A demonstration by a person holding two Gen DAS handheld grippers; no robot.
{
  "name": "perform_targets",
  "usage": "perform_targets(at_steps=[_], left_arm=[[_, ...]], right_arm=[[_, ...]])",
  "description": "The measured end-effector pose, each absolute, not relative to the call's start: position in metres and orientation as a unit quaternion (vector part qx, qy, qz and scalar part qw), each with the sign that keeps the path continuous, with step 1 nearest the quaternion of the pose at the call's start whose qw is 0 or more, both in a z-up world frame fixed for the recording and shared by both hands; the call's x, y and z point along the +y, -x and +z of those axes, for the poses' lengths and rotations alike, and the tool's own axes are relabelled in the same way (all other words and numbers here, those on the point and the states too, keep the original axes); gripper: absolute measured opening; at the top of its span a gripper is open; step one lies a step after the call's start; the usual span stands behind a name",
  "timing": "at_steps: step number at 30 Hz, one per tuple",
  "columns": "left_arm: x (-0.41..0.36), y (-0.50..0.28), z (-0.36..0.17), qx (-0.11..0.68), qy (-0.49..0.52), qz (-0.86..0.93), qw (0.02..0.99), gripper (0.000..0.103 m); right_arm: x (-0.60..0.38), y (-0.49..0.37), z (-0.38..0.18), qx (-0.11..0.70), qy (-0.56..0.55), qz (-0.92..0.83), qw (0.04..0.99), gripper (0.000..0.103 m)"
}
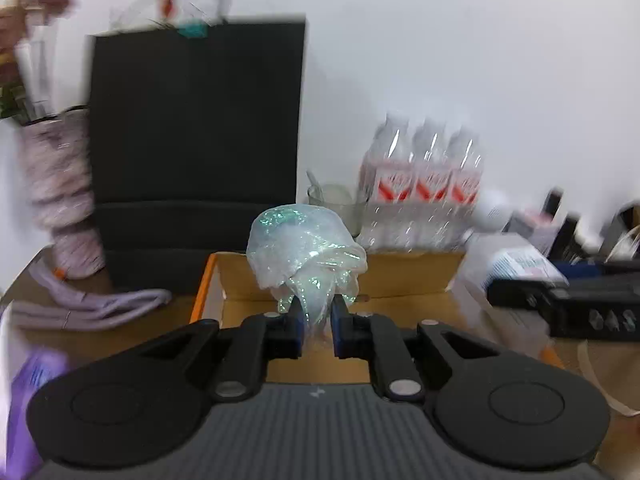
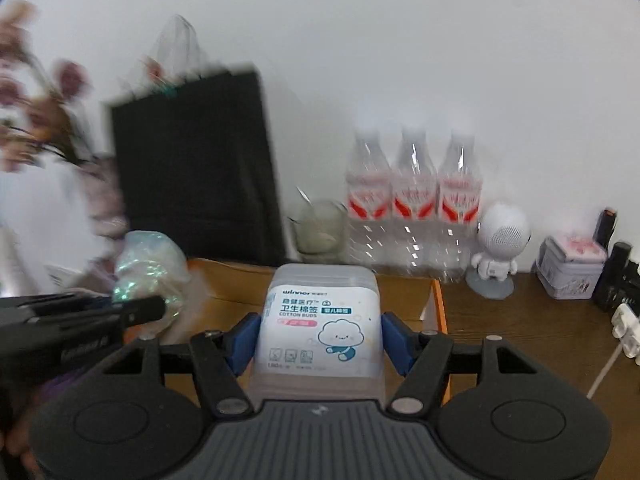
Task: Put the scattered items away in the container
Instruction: 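Carry the plastic bag and white tub over the box with both tools, then open both tools to drop the bag and tub into the box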
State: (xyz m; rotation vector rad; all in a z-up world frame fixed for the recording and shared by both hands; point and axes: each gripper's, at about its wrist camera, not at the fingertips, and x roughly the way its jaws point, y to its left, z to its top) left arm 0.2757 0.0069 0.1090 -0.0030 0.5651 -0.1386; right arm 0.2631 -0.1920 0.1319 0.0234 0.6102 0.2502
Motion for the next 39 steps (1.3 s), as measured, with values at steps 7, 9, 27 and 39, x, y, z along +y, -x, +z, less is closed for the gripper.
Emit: perform_targets(at_steps=[7,9,27,39], left_arm=[[0.021,-0.338,0.088,0.324,-0.014,-0.012,0.946,0.015],[0.020,-0.346,0.079,0.336,-0.021,0.000,0.942,0.015],[0.015,-0.350,0.067,0.380,-0.046,-0.037,0.923,0.098],[0.057,-0.299,0.138,0.422,0.066,-0.020,0.904,0.103]], right_arm=[[-0.187,-0.368,0.068,0.391,-0.015,0.073,0.917,0.065],[-0.187,-0.385,0.051,0.411,-0.005,0.066,0.909,0.065],[-0.203,-0.388,0.040,0.397,-0.001,0.061,0.916,0.087],[-0.215,-0.339,0.086,0.456,-0.018,0.083,0.886,0.088]])
